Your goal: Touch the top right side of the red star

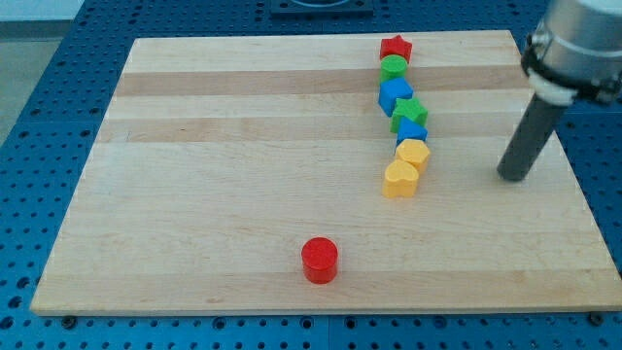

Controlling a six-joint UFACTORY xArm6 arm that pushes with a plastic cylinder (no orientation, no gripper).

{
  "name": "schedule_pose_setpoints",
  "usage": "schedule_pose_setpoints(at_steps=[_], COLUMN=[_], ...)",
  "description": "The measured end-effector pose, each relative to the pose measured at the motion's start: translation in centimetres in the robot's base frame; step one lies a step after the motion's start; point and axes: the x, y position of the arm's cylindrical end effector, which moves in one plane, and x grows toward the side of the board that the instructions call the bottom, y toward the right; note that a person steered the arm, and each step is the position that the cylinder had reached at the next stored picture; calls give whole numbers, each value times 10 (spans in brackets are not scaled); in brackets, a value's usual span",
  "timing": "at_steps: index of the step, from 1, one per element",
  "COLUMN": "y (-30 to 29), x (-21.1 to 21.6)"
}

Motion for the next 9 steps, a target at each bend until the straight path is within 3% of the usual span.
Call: schedule_pose_setpoints(at_steps=[3,5,7,8,9], y=[0,-17,-98,-98,-63], x=[-217,-223,-223,-227,-229])
